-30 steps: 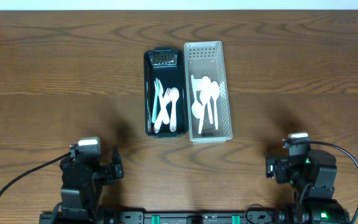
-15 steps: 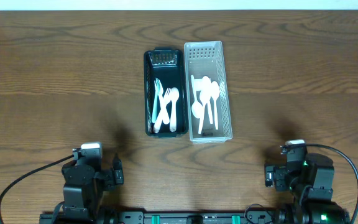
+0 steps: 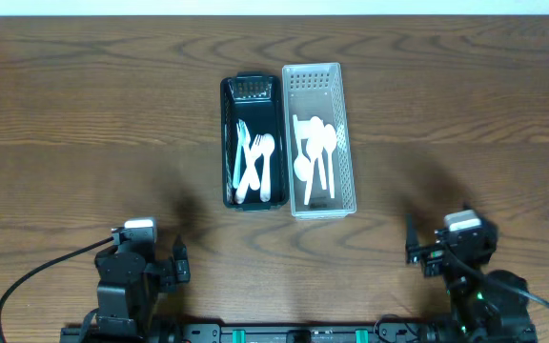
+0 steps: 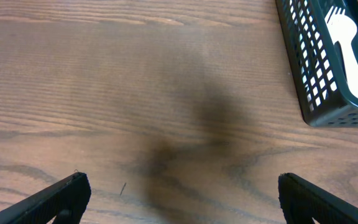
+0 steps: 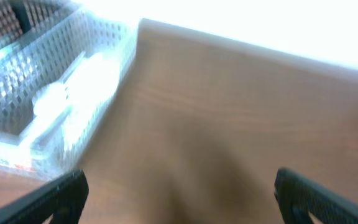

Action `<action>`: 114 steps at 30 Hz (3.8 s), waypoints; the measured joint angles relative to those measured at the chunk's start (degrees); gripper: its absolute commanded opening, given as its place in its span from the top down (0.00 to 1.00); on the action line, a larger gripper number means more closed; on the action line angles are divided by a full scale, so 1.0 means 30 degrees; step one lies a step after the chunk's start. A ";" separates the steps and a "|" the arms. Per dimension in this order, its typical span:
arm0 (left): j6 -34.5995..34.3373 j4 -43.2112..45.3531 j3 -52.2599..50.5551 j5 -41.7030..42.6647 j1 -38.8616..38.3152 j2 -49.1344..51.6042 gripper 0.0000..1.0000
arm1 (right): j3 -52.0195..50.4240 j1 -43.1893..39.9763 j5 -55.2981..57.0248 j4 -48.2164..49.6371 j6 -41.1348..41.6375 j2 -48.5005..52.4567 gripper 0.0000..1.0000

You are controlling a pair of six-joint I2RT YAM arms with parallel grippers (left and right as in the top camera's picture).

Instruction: Pack container

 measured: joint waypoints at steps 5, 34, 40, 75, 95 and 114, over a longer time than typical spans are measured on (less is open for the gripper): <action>0.0000 -0.0007 0.0000 -0.0007 0.0000 0.0007 0.02 | -0.2484 0.0255 0.0794 0.7963 -0.0947 -0.0131 0.01; 0.0000 -0.0007 -0.0022 0.0058 0.0000 0.0000 0.02 | -0.5880 0.0255 0.2849 0.9063 0.0474 -0.0044 0.01; 0.0000 -0.0007 -0.0022 0.0058 0.0000 0.0000 0.02 | -0.5880 0.0255 0.2849 0.9063 0.0474 -0.0044 0.01; 0.0328 1.5744 -0.7759 0.0656 0.0000 -0.3577 0.02 | -0.5880 0.0255 0.2922 0.9078 0.0525 -0.0087 0.01; 0.0255 1.5737 -0.7759 0.0714 0.0000 -0.3577 0.02 | -0.5880 0.0255 0.2922 0.9078 0.0532 -0.0087 0.01; 0.0248 1.5737 -0.7759 0.0714 0.0000 -0.3577 0.02 | -0.5880 0.0255 0.2922 0.9078 0.0532 -0.0087 0.01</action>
